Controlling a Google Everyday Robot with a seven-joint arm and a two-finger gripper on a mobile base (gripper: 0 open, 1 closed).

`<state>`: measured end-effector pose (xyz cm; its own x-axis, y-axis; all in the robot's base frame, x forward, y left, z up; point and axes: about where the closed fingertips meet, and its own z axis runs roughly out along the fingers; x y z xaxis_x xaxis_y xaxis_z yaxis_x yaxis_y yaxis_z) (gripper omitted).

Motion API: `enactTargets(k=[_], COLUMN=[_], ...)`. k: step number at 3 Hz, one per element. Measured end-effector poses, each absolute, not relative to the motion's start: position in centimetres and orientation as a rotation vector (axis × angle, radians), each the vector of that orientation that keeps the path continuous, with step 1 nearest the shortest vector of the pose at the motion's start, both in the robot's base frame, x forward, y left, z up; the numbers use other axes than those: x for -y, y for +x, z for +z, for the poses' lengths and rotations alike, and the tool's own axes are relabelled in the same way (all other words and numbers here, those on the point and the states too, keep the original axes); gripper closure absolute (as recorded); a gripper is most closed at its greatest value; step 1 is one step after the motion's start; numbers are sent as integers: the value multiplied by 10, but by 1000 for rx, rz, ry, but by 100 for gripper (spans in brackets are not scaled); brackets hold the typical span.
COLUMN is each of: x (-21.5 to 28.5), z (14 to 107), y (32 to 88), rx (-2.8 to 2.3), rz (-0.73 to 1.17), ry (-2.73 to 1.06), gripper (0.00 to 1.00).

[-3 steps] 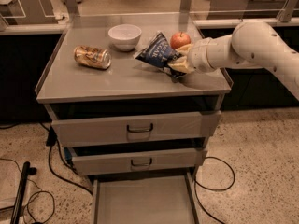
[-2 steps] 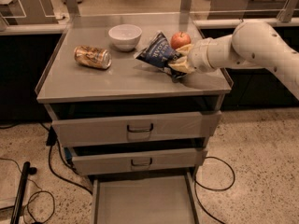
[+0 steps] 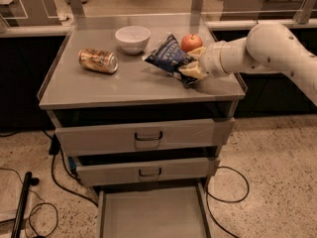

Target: Pick blue chip bag from bottom drawer and place on counter

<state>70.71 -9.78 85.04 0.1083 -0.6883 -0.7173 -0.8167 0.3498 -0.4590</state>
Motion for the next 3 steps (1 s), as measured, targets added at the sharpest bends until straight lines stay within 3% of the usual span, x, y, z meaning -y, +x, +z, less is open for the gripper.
enactTargets(k=[1, 3], x=[98, 98], z=[850, 850], y=[707, 707], rx=[-1619, -1619], rz=[162, 162], ry=[-1380, -1380], gripper=[4, 0])
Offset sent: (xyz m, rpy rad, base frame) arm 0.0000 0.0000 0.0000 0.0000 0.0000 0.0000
